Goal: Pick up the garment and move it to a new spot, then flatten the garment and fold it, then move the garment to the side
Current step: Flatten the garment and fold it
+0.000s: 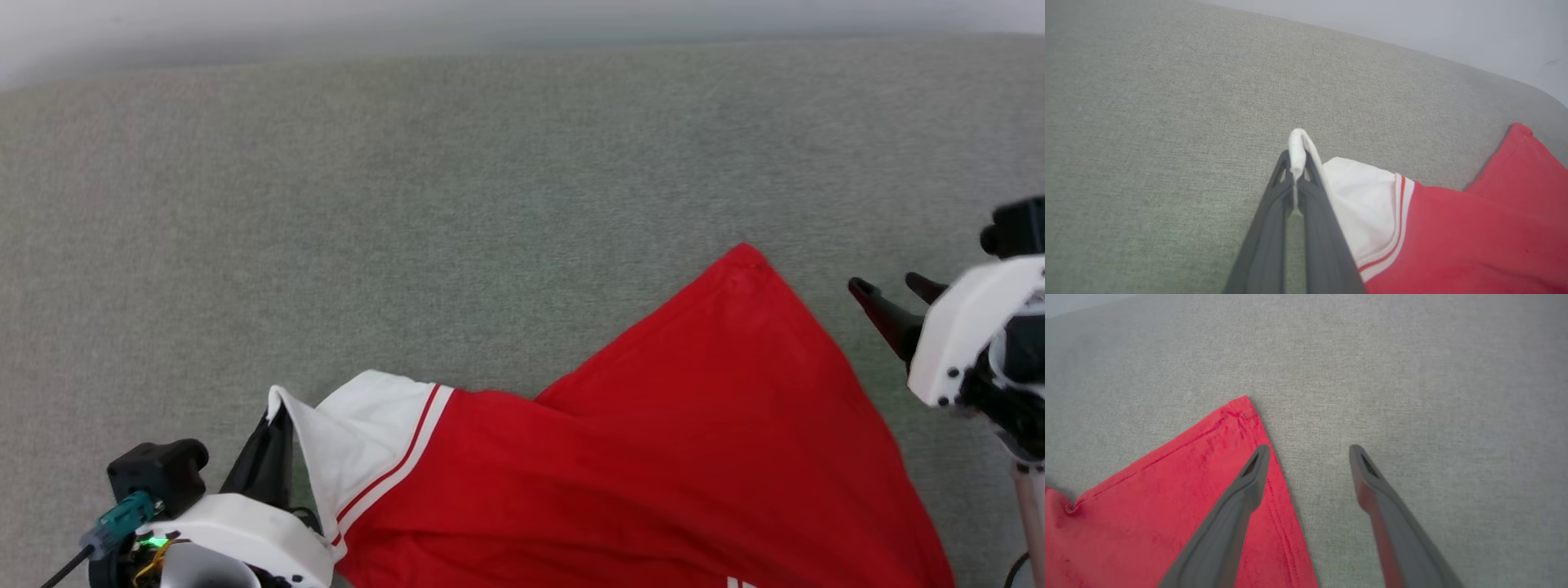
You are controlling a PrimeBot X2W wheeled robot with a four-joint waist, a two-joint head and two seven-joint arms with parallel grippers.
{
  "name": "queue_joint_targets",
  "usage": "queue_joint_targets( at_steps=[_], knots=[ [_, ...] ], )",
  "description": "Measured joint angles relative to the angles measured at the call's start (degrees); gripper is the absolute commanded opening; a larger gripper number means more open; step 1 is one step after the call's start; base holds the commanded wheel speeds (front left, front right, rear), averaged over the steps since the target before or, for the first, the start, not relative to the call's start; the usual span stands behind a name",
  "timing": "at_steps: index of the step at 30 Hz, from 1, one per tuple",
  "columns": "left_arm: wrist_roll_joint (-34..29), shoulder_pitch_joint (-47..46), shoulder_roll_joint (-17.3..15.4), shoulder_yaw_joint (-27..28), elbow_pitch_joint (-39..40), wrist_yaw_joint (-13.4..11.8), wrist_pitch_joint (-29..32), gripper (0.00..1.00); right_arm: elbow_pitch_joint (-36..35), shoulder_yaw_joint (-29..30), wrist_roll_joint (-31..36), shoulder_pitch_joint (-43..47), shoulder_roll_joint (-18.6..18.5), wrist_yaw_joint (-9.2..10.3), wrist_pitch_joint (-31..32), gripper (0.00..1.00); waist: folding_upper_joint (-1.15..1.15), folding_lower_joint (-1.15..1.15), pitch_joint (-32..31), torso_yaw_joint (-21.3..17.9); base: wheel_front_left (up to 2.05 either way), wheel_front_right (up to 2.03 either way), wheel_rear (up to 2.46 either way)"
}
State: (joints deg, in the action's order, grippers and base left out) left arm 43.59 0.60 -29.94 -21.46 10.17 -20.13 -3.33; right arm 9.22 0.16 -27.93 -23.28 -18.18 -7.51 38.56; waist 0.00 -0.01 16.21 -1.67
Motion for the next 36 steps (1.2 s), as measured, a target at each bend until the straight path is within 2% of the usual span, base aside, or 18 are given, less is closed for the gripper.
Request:
queue_joint_targets(
  at_steps=[8,18,19,20,21,31,36],
  knots=[
    [-0.14,-4.07,2.16,-1.57,-2.56,2.26,-1.42,0.0,4.14,-5.48,1.14,-9.56,0.36,0.0,16.28,1.0,0.0,0.0,4.58,3.66,0.0,0.0,0.0],
    [-0.13,-7.7,4.28,-2.82,-6.3,4.61,-2.92,0.0,8.96,-8.71,1.74,-14.45,0.2,0.01,22.48,1.0,0.0,0.0,8.27,7.04,0.0,0.0,0.0],
    [-0.1,-7.93,4.38,-2.92,-6.6,4.83,-2.92,0.0,9.04,-9.0,1.64,-14.53,0.01,0.02,22.56,0.84,0.0,0.0,8.32,7.17,0.0,0.0,0.0],
    [-0.07,-7.97,4.48,-3.03,-6.87,5.01,-2.92,0.0,9.24,-9.16,1.38,-14.58,-0.05,0.03,22.58,0.35,0.0,0.0,8.26,7.22,0.0,0.0,0.0],
    [-0.07,-7.97,4.56,-3.16,-7.08,5.01,-2.92,0.0,9.45,-9.33,1.18,-14.62,-0.18,0.03,22.7,0.0,0.0,0.0,8.2,7.22,0.0,0.0,0.0],
    [0.54,-8.97,4.64,-3.12,-9.13,5.53,-2.88,0.0,10.9,-10.31,-0.86,-14.6,0.05,0.01,21.96,0.0,0.0,0.0,6.15,6.65,0.0,0.0,0.0],
    [0.29,-11.19,1.46,-0.76,-8.57,5.08,-2.15,0.0,10.77,-10.32,-0.4,-15.39,0.29,0.01,16.52,0.0,0.0,0.0,3.43,5.53,0.0,0.0,0.0]
  ],
)
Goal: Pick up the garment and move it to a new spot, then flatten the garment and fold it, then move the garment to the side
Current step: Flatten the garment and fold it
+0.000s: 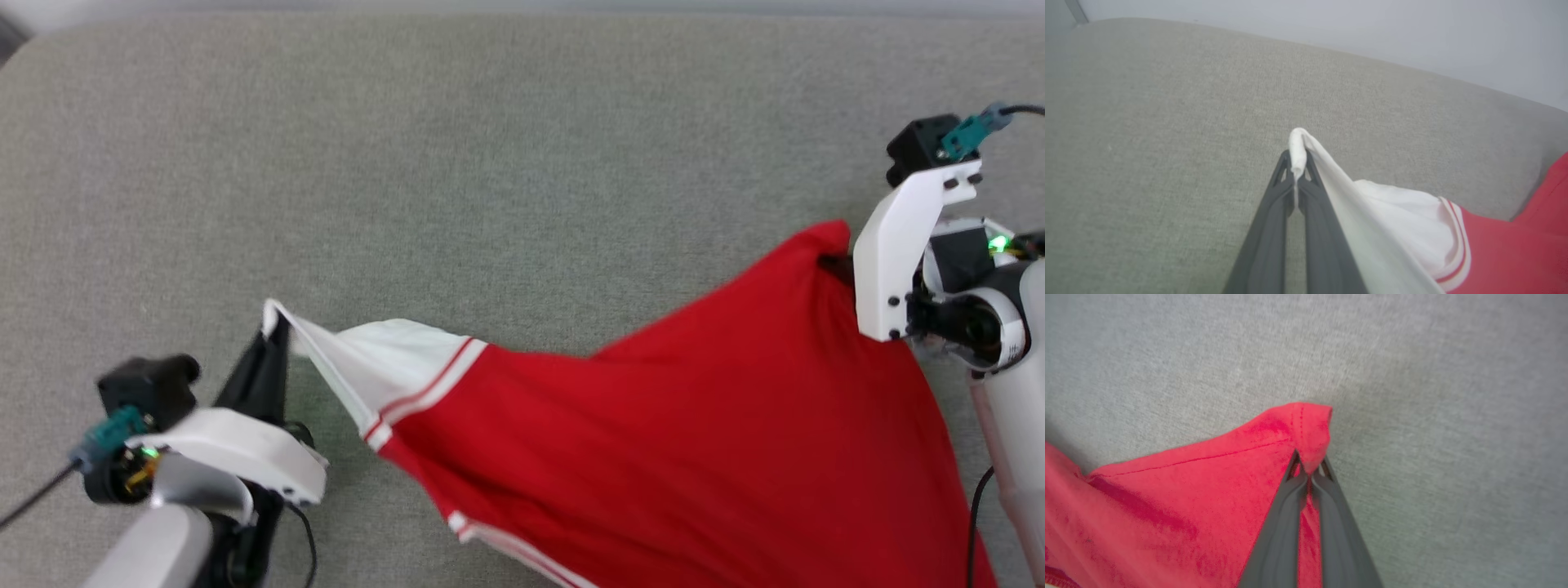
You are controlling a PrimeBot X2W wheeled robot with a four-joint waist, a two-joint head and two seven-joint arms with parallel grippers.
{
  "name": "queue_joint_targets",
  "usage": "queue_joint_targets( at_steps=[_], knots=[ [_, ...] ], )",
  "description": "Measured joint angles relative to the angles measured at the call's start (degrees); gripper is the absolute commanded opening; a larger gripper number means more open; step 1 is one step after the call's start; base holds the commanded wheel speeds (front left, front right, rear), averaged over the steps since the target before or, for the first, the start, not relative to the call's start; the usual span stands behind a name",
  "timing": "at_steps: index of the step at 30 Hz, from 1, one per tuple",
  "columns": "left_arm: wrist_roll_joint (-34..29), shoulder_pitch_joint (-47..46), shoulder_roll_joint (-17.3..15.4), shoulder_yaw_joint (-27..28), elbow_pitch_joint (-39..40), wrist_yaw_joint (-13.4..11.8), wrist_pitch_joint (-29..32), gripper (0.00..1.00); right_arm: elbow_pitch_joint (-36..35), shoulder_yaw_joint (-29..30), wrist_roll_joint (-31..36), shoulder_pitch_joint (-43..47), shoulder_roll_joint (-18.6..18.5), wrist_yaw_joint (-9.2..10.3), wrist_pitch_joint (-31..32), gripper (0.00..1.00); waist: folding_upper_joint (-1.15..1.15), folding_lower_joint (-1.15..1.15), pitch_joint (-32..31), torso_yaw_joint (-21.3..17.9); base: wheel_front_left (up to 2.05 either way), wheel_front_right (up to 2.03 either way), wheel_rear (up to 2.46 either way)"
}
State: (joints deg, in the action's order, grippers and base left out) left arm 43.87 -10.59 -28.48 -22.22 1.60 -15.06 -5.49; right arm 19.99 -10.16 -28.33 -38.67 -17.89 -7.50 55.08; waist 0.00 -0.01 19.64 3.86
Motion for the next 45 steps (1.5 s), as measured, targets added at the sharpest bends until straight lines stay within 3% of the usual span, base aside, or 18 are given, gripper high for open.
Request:
queue_joint_targets(
  at_steps=[9,23,33,45],
  knots=[
    [2.81,-12.77,-2.25,3.63,-2.35,2.5,4.93,0.0,0.74,-0.47,-0.04,-4.3,-0.94,0.0,-6.5,0.0,0.0,0.0,-7.29,-2.63,0.0,0.0,0.0],
    [2.07,-40.53,0.32,3.01,-22.34,6.86,7.95,0.0,3.15,-1.3,2.45,-15.17,-2.76,-0.01,-12.02,0.0,0.0,0.01,-12.82,-6.52,0.0,0.0,0.0],
    [-0.49,-61.37,-0.53,3.99,-30.64,9.11,7.0,0.0,0.45,-0.21,5.82,-26.66,-4.68,-0.03,-17.86,0.0,0.0,0.01,-5.81,-7.27,0.0,0.0,0.0],
    [-4.56,-80.45,-3.82,4.21,-31.3,9.83,6.69,0.0,-3.3,2.21,9.33,-40.21,-5.5,-0.05,-25.85,0.0,0.0,0.0,8.49,-8.82,0.0,0.0,0.0]
  ],
)
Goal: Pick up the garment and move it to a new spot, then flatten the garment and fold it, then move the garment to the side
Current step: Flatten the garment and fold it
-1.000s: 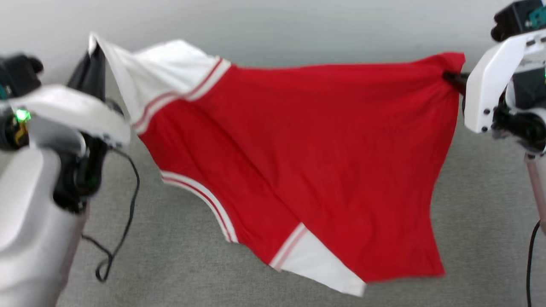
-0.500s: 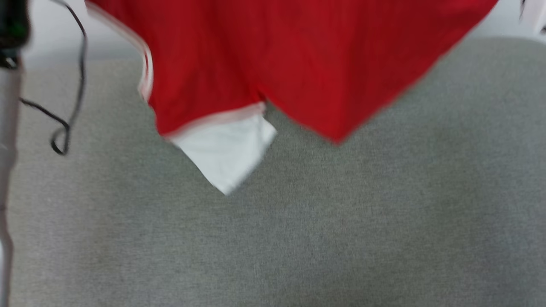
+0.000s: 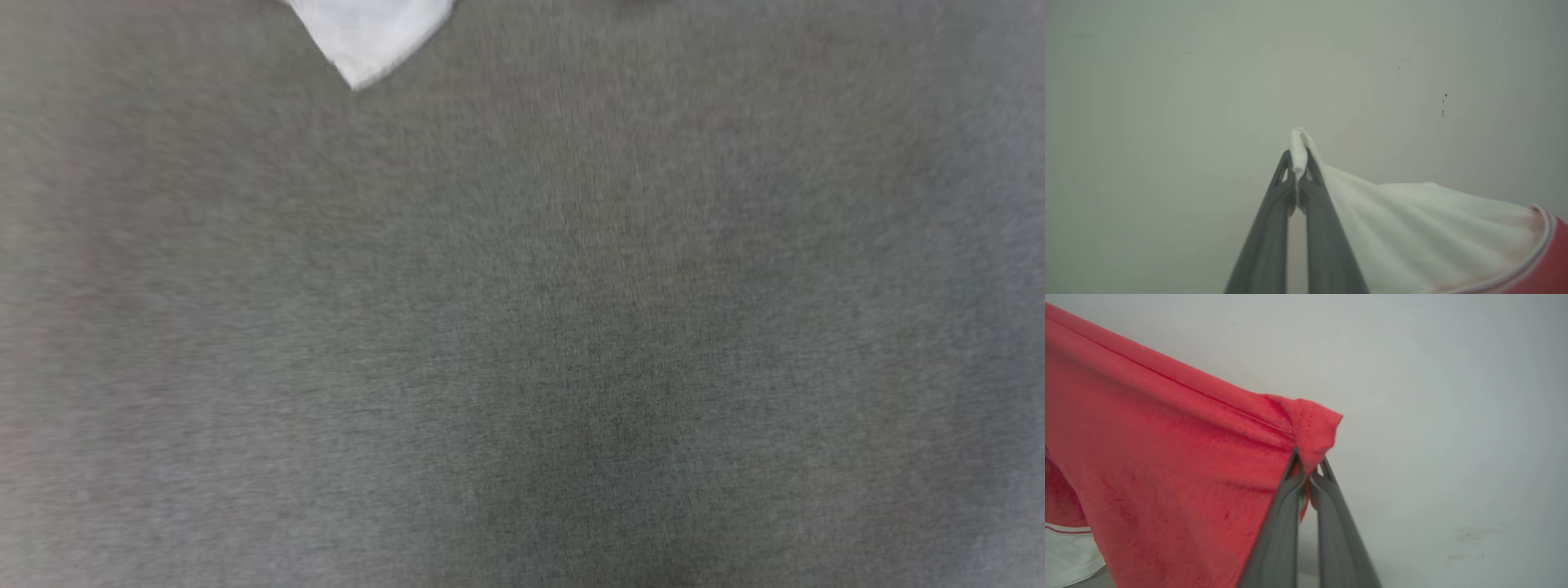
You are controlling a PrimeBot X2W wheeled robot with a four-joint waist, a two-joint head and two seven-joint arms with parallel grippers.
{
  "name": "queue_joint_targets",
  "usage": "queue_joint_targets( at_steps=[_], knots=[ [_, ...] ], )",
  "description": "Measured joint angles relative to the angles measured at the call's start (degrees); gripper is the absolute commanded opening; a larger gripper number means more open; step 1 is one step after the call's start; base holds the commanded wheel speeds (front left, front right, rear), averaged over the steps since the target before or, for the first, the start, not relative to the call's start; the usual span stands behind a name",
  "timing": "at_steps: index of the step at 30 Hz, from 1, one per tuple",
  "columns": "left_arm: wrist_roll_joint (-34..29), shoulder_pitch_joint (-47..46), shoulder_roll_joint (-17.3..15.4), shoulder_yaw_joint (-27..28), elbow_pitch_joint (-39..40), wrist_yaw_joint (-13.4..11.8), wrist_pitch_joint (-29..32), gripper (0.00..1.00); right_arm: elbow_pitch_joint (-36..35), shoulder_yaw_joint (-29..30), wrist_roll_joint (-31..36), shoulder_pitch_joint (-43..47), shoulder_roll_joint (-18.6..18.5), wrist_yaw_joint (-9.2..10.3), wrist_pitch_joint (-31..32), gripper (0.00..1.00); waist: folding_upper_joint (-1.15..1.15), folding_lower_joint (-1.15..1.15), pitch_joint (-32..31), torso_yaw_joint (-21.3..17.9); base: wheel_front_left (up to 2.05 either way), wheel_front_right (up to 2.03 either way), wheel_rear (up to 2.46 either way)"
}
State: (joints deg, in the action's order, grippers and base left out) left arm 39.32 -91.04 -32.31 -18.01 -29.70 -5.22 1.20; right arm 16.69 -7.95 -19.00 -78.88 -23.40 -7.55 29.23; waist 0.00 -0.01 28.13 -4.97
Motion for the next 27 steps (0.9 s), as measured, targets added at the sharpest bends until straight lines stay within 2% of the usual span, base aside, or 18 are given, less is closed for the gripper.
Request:
queue_joint_targets(
  at_steps=[5,13,20,27],
  knots=[
    [-1.3,-6.31,-0.9,0.1,1.29,-0.42,0.11,0.0,1.23,-0.52,1.45,-5.97,0.58,0.01,-6.67,0.0,0.0,0.0,7.64,-1.29,0.0,0.0,0.0],
    [-1.36,-7.77,-0.82,0.04,1.63,-0.97,-0.37,0.0,7.56,-2.4,0.86,-12.0,2.27,0.01,-15.06,0.0,0.0,0.0,14.81,-2.32,0.0,0.0,0.0],
    [-0.55,-7.84,-0.68,0.25,0.16,-0.77,-0.68,0.0,13.93,-5.89,-1.58,-15.39,3.05,0.02,-18.95,0.0,0.0,0.0,17.97,-2.08,0.0,0.0,0.0],
    [1.91,-4.87,0.49,0.86,-4.86,1.46,-2.9,0.0,21.8,-9.72,-4.78,-15.95,4.08,0.02,-21.29,0.0,0.0,0.0,17.86,-1.18,0.0,0.0,0.0]
  ],
)
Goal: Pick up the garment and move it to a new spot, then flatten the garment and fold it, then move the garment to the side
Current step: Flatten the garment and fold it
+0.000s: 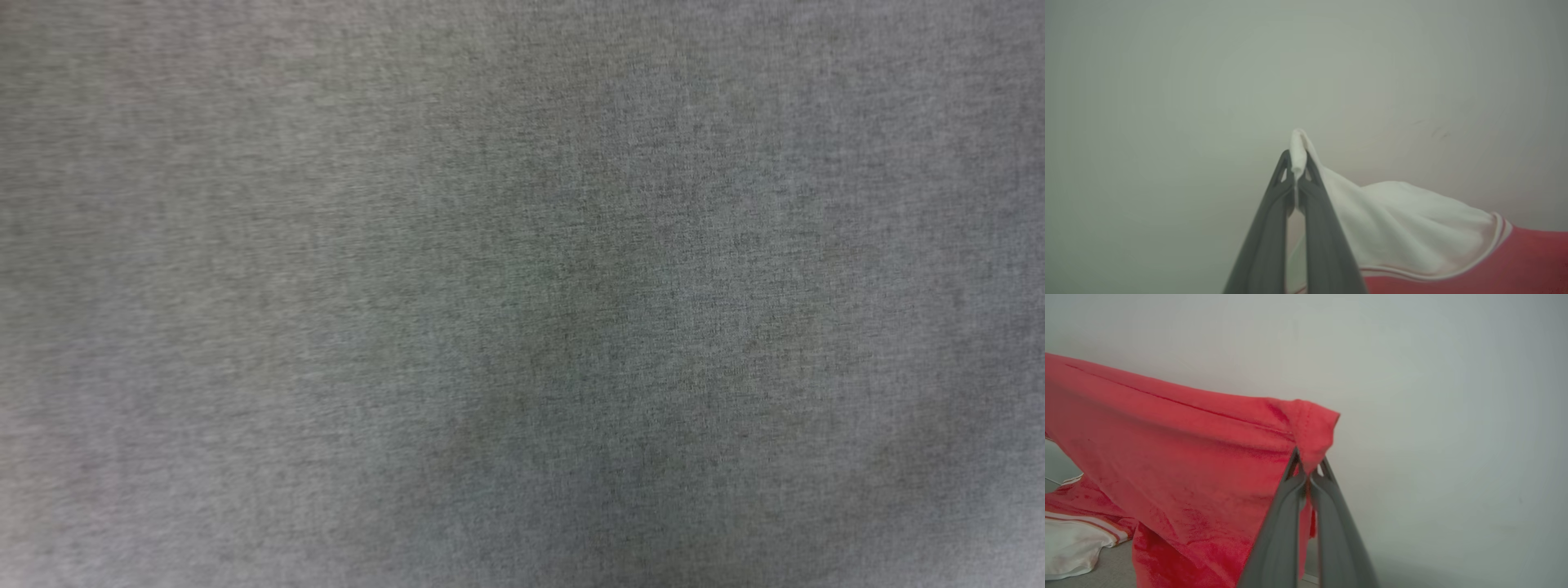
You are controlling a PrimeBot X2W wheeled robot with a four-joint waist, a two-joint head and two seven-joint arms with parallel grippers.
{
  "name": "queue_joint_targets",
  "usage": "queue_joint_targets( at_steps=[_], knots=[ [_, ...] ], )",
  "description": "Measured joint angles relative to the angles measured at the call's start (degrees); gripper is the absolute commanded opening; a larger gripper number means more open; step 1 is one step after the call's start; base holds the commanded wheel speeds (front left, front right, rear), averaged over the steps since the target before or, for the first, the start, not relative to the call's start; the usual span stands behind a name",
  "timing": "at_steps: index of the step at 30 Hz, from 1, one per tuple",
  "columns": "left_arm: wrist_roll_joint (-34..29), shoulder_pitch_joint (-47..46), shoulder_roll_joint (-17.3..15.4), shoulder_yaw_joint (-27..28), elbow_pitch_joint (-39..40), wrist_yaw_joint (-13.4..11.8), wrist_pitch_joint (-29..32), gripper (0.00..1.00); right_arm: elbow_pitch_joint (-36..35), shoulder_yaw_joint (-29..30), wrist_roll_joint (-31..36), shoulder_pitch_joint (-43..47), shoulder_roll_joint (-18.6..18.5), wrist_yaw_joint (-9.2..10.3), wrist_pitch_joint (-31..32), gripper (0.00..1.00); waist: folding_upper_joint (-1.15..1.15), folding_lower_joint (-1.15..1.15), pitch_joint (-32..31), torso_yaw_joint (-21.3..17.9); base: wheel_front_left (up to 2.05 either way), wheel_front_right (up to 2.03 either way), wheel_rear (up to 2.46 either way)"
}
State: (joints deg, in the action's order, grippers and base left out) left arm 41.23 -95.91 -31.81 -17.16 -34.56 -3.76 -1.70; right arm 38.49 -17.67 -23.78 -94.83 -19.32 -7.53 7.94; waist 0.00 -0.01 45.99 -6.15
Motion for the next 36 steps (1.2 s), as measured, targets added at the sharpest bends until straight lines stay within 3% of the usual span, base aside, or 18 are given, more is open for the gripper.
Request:
queue_joint_targets(
  at_steps=[5,12,20,25,30,34,35,36],
  knots=[
    [2.48,7.84,2.7,0.03,-4.31,2.63,-3.3,0.0,4.34,-3.22,-3.19,5.19,-0.59,0.0,-1.0,0.0,0.0,0.0,-2.94,1.21,0.0,0.0,0.0],
    [5.09,21.96,4.43,-0.23,-7.39,5.75,-7.4,0.0,4.34,-6.15,-8.53,20.11,-1.23,0.0,-2.36,0.0,0.0,0.01,-10.5,2.96,0.0,0.0,0.0],
    [9.26,45.98,5.81,0.99,-3.61,5.38,-10.26,0.0,1.24,-7.06,-12.61,39.92,-2.98,-0.01,-3.36,0.0,0.0,0.01,-21.65,4.35,0.0,0.0,0.0],
    [11.31,62.2,6.02,1.59,3.61,2.6,-10.65,0.0,-1.64,-5.93,-13.97,51.5,-4.76,-0.03,-3.88,0.0,0.0,0.02,-28.42,5.18,0.0,0.0,0.0],
    [12.17,77.3,4.12,2.16,13.07,-2.41,-9.42,0.0,-5.03,-3.56,-14.5,62.31,-5.26,-0.07,-3.86,0.0,0.0,0.03,-34.35,6.03,0.0,0.0,0.0],
    [13.04,88.86,2.69,2.49,21.85,-7.06,-7.43,0.0,-8.31,-0.36,-13.93,71.33,-5.38,-0.14,-3.27,0.0,0.0,0.03,-38.43,6.57,0.0,0.0,0.0],
    [14.55,98.63,2.02,2.9,29.94,-11.47,-5.41,0.0,-12.74,4.12,-12.18,81.07,-4.79,-0.24,-1.71,0.0,0.0,0.03,-41.93,7.14,0.0,0.0,0.0],
    [14.97,101.0,2.01,2.98,31.4,-12.55,-4.91,0.0,-14.15,5.27,-11.59,83.56,-4.36,-0.24,-0.97,0.0,0.0,0.03,-42.72,7.27,0.0,0.0,0.0]
  ],
)
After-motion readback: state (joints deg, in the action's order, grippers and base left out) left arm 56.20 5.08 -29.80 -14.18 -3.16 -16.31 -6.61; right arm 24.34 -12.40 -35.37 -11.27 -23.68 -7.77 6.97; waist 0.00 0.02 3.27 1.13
